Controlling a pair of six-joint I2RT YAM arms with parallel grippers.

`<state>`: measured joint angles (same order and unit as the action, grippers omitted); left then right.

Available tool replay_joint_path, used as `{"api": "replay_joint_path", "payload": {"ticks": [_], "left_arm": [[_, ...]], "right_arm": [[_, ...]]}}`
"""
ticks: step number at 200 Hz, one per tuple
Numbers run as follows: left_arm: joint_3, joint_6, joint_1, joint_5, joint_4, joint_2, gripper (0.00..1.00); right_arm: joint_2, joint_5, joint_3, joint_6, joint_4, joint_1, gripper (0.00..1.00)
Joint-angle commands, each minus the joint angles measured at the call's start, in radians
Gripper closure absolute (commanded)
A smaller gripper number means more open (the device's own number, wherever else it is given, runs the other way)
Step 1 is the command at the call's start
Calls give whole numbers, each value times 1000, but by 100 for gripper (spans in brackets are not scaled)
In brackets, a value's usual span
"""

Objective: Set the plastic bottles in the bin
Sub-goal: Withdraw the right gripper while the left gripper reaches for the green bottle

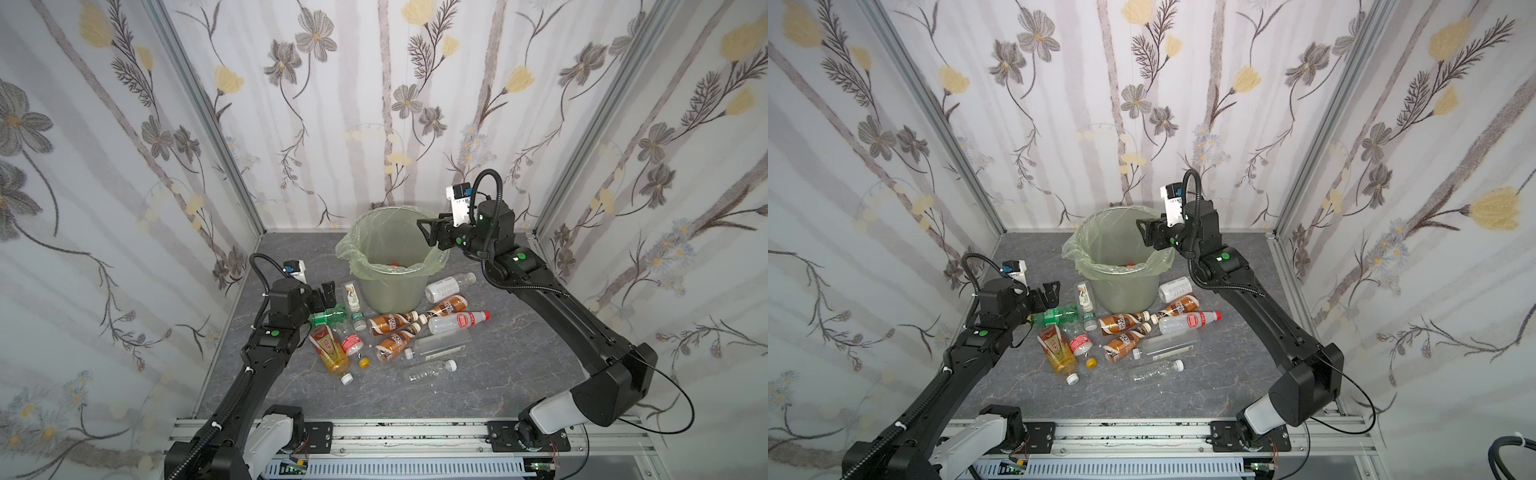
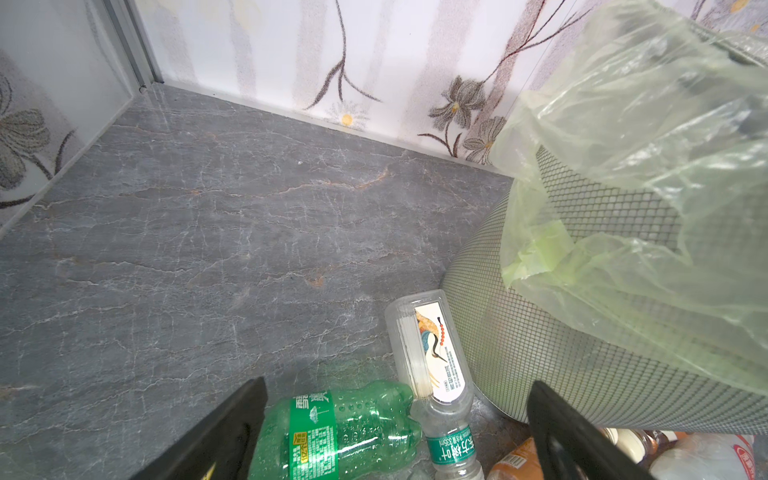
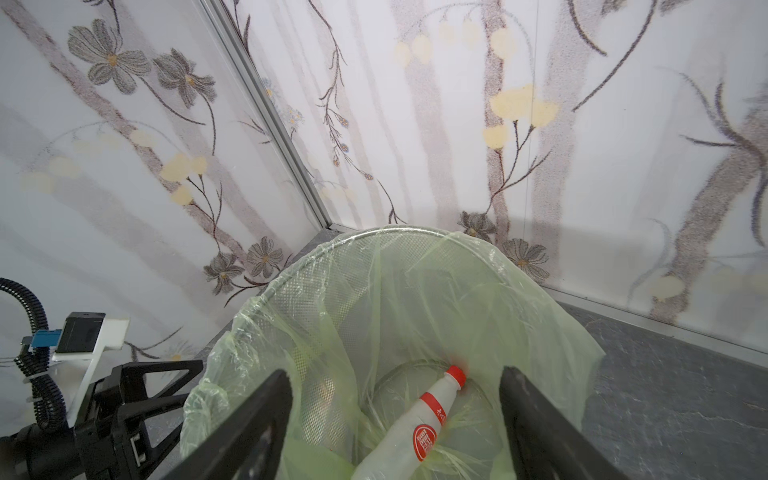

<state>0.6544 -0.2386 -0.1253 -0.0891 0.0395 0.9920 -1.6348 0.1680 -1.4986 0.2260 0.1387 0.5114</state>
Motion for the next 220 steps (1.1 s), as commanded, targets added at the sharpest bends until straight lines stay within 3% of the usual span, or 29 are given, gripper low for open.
{"api": "replay_joint_path", "payload": {"ticks": [1,64,96,161,204,220], "left_arm": [[18,9,1,26,14,21,0],[92,138,1,11,96,113,0],[162,246,0,80,187,209,5],[185,381,0,155,253,336,11],[172,436,-2,122,272,369,13],[174,438,-4,132,275,387,22]], "right_arm": [[73,-61,62,-29,-21,-9,19],[258,-90,294,-23,-46,-81,16],[322,-66,389,9,-87,-133,16],[359,-44,446,31,-121,-172,16],[366,-35,482,50,-144,-176,16],[369,-35,489,52,-144,-176,16]]}}
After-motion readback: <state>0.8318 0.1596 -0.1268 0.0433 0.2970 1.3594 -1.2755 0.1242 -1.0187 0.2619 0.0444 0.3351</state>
